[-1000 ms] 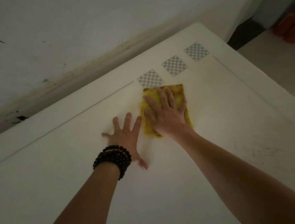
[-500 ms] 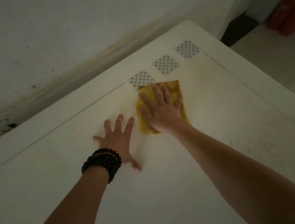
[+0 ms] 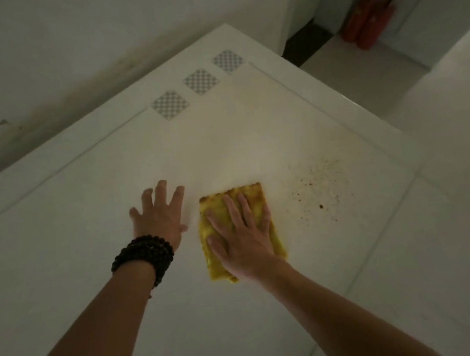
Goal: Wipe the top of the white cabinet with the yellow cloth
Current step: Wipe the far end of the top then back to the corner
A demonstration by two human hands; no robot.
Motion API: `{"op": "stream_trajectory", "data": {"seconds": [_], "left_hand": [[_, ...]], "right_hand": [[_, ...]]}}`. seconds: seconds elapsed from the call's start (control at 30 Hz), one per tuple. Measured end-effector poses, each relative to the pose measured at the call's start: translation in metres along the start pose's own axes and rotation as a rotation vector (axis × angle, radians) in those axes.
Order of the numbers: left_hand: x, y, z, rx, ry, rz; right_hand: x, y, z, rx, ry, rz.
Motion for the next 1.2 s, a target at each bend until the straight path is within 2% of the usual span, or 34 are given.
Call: {"op": "stream_trajectory", "data": {"seconds": [0.2, 0.3, 0.43, 0.53, 0.77, 0.87, 1.03, 1.2], "left_hand": [[-0.035, 0.021, -0.073, -0.055, -0.143, -0.002], [-0.044, 0.031, -0.088, -0.094, -0.15, -0.026], [-0.054, 0.064, -0.101, -0.218, -0.249, -0.002], [-0.051, 0.084, -0.096, -0.241, -0.296, 0.038], [-0.041, 0.097, -0.059, -0.228, -0.309, 0.1], [-0.025, 0.103, -0.032, -0.169, -0.31, 0.018], [0.0, 0.123, 0.024, -0.129, -0.304, 0.045], [-0.002, 0.129, 0.037, -0.118, -0.318, 0.073]], "right_hand": [[-0.037, -0.008, -0.104, -0.087, -0.019, 0.004], [-0.044, -0.001, -0.127, -0.143, 0.008, 0.017], [-0.045, 0.015, -0.15, -0.234, 0.056, 0.071], [-0.042, 0.029, -0.151, -0.296, 0.072, 0.116], [-0.016, 0.074, -0.111, -0.369, 0.059, 0.172], [-0.002, 0.091, -0.083, -0.364, 0.063, 0.173], [0.027, 0.116, -0.022, -0.332, 0.043, 0.163], [0.061, 0.137, 0.057, -0.292, 0.005, 0.152]]}}
Point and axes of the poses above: each hand's wrist, its own z-axis towards the middle knuckle, its own x-axis out of the back of the hand, y = z × x, the point moved 6 cm from there along z, towards the middle knuckle, and after that the axes turned 3 degrees about x, right-handed, at the moved point
